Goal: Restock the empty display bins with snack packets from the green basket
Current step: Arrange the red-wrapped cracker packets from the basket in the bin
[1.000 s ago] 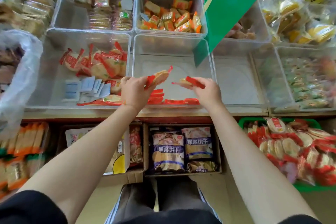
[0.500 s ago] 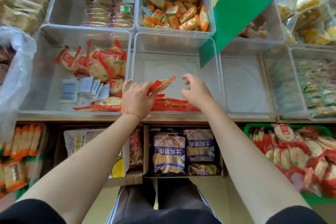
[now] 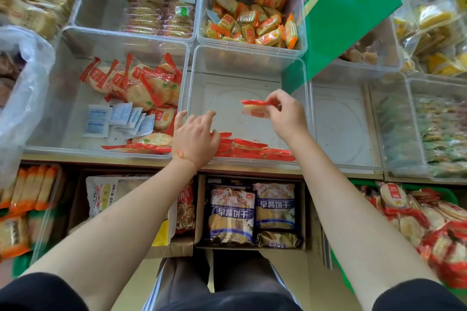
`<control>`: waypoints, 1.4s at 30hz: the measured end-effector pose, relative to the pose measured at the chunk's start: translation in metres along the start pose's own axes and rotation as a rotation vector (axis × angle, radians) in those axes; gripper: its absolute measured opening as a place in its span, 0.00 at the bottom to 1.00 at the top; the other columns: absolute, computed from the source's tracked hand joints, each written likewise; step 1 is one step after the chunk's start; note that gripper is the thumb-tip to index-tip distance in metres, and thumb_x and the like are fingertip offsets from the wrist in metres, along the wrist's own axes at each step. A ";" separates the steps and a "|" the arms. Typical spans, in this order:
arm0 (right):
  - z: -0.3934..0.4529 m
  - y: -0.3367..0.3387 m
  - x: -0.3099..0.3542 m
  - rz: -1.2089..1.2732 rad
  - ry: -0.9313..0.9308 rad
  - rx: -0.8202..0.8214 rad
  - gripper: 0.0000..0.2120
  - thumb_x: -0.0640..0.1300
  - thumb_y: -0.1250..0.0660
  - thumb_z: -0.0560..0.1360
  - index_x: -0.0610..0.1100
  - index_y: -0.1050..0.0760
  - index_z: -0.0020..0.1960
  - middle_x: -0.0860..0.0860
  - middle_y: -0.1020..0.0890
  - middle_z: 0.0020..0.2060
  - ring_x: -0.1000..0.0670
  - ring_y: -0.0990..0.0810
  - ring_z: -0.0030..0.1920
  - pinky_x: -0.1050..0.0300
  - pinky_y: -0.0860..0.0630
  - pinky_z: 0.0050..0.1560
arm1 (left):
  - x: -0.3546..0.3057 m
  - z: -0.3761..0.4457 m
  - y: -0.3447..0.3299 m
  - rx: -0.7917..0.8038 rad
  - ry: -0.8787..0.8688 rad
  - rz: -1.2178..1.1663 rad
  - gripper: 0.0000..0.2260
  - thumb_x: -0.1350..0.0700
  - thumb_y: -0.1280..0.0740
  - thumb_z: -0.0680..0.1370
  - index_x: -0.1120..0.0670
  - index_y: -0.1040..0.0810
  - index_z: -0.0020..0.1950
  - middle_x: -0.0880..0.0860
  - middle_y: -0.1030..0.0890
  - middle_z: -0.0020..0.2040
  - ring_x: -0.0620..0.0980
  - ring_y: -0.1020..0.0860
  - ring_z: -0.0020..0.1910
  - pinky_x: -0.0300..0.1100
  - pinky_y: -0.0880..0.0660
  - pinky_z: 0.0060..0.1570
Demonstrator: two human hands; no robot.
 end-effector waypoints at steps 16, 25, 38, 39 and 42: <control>-0.027 -0.070 -0.023 -0.253 -0.103 0.627 0.23 0.46 0.47 0.80 0.53 0.33 0.74 0.49 0.30 0.73 0.47 0.31 0.70 0.50 0.34 0.68 | -0.002 0.000 0.002 0.037 0.013 0.031 0.14 0.52 0.42 0.78 0.52 0.23 0.59 0.49 0.17 0.47 0.51 0.22 0.52 0.52 0.45 0.73; -0.064 -0.017 -0.021 -0.134 -0.091 0.144 0.17 0.40 0.43 0.79 0.47 0.25 0.64 0.48 0.22 0.60 0.47 0.25 0.60 0.52 0.28 0.60 | -0.004 -0.001 0.006 -0.025 -0.026 0.013 0.13 0.55 0.40 0.77 0.54 0.22 0.58 0.52 0.17 0.46 0.55 0.22 0.52 0.54 0.45 0.72; -0.171 0.032 -0.118 0.023 -0.190 0.164 0.09 0.41 0.40 0.76 0.47 0.21 0.44 0.51 0.22 0.36 0.48 0.25 0.39 0.57 0.34 0.38 | -0.158 -0.093 -0.001 0.137 -0.221 -0.183 0.10 0.51 0.38 0.78 0.53 0.22 0.53 0.50 0.17 0.45 0.55 0.19 0.44 0.47 0.23 0.41; -0.173 0.038 -0.132 0.019 -0.197 0.170 0.09 0.40 0.39 0.76 0.47 0.20 0.44 0.52 0.22 0.37 0.48 0.25 0.40 0.57 0.34 0.39 | -0.168 -0.094 -0.011 0.209 -0.211 -0.168 0.10 0.51 0.38 0.78 0.52 0.21 0.55 0.50 0.17 0.48 0.54 0.19 0.47 0.46 0.23 0.44; -0.181 0.073 -0.202 -0.015 -0.210 0.164 0.09 0.39 0.39 0.76 0.47 0.21 0.46 0.51 0.21 0.42 0.47 0.24 0.44 0.57 0.31 0.42 | -0.227 -0.100 -0.051 0.387 -0.150 -0.150 0.11 0.51 0.39 0.77 0.49 0.21 0.57 0.49 0.18 0.52 0.53 0.20 0.52 0.44 0.24 0.48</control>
Point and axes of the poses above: each hand's wrist, its own z-axis towards the middle knuckle, its own y-axis out of the back of the hand, x = y × z, the point moved 5 cm from there along z, towards the middle knuckle
